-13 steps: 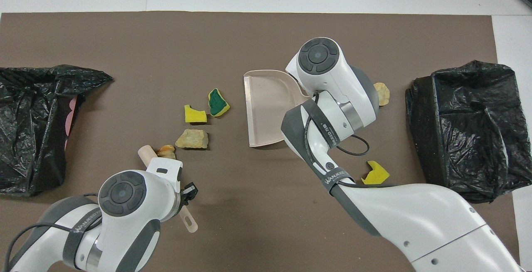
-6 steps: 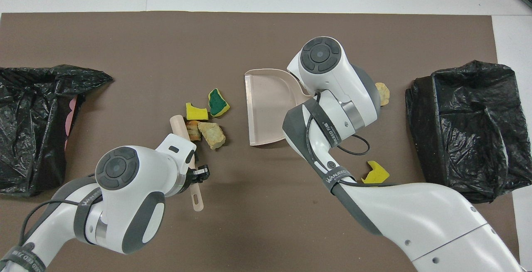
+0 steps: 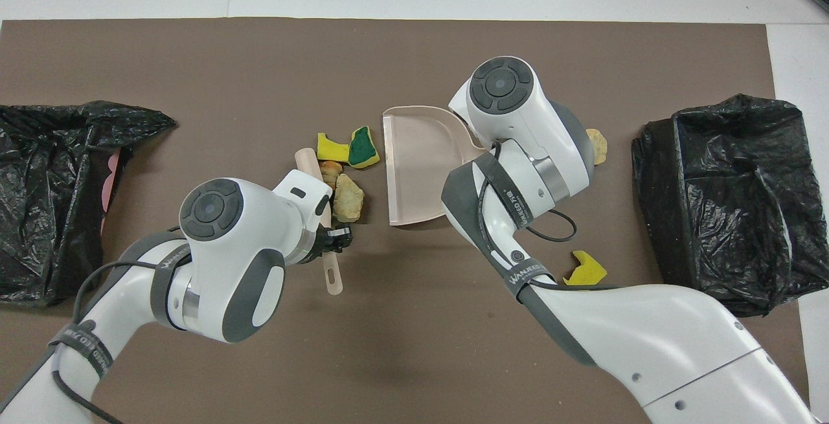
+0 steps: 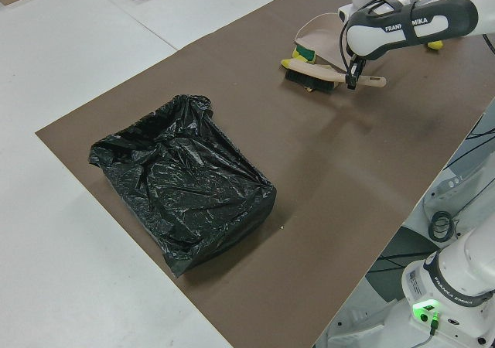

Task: Sweep and dump trash in bin
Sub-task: 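Sweep the sponge and bread pieces toward the dustpan with the left gripper, then sweep the remaining pieces into the dustpan with the left gripper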

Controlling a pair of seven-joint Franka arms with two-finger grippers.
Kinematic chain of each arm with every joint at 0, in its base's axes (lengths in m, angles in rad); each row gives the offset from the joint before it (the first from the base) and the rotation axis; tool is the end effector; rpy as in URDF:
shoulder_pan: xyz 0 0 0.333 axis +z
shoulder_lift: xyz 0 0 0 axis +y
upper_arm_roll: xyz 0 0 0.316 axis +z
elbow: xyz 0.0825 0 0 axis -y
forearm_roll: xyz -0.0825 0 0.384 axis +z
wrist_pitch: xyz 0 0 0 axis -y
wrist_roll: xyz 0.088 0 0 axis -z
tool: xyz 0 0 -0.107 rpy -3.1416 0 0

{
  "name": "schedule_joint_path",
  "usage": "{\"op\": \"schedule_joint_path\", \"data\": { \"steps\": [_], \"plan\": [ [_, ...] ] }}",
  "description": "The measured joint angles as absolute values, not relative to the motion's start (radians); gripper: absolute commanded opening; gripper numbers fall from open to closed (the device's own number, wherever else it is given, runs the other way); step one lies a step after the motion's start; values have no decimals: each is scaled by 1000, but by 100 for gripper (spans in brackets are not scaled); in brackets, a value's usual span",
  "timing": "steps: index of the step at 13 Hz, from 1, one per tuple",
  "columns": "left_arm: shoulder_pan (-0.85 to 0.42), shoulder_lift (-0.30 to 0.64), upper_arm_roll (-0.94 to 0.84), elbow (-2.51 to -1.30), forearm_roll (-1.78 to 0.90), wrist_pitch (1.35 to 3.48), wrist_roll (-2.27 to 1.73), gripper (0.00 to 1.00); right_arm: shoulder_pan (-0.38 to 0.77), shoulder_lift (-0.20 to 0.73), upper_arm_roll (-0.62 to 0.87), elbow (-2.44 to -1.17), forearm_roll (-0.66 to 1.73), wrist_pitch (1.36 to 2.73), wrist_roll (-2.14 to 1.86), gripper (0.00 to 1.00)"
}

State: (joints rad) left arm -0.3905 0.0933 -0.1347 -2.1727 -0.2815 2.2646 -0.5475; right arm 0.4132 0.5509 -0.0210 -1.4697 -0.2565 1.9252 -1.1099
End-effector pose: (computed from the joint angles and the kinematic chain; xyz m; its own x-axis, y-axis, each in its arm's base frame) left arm 0.4706 -0.2804 0.3515 0.9726 0.1882 -0.1363 0.2112 -0.9605 0.1810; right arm 0.6489 0.2518 0.3538 -0.0322 0.9647 -0.2614 0.9993 0.0364 0.0111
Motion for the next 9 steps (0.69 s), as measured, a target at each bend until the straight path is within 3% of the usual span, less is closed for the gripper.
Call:
{"op": "schedule_joint_path", "data": {
  "steps": [6,9],
  "plan": [
    [-580,143,-151,-2099,-380,2371,-557,0,410,551,-21,-1470,-256,1926,-1108,0],
    [-602,161,-166,-2039,-383,2365,-627,0,408,551,-21,-1470,-256,1927,-1108,0]
  ]
}}
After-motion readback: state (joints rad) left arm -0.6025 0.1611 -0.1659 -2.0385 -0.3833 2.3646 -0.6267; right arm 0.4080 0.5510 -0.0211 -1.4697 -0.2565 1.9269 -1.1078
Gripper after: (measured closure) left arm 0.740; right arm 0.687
